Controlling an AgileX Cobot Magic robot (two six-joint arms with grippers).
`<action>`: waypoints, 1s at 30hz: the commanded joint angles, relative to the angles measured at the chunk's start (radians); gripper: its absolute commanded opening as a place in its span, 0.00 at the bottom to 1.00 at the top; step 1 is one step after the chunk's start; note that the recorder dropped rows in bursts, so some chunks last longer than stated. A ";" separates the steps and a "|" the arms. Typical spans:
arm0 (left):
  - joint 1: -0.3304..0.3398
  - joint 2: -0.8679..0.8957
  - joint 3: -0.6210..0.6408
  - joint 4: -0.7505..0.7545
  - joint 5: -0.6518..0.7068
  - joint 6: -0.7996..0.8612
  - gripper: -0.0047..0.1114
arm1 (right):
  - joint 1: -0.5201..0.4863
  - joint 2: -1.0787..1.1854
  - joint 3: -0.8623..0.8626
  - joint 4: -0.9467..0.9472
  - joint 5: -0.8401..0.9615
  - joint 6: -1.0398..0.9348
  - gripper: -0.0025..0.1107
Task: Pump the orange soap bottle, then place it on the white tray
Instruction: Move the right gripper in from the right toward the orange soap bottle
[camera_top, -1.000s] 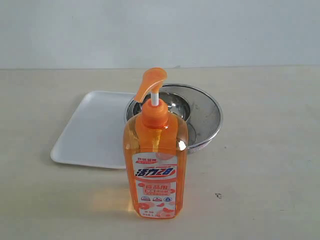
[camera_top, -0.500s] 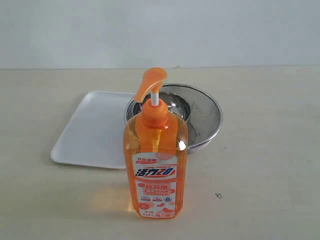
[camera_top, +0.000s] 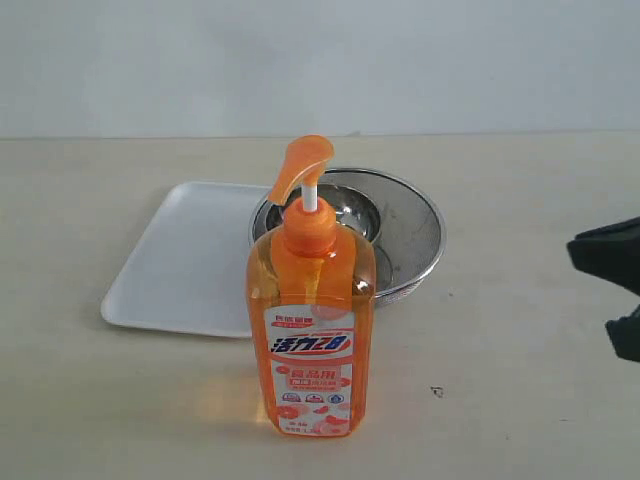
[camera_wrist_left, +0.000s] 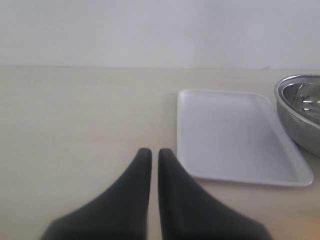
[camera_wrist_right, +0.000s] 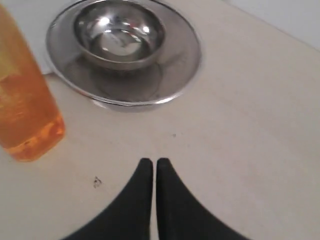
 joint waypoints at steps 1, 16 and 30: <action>0.003 -0.003 0.004 -0.002 0.000 0.004 0.08 | 0.000 0.090 0.005 0.281 0.144 -0.442 0.02; 0.003 -0.003 0.004 -0.002 0.000 0.004 0.08 | 0.000 0.444 0.005 0.541 0.456 -0.831 0.02; 0.003 -0.003 0.004 -0.002 0.000 0.004 0.08 | 0.000 0.663 0.005 0.588 0.487 -0.867 0.07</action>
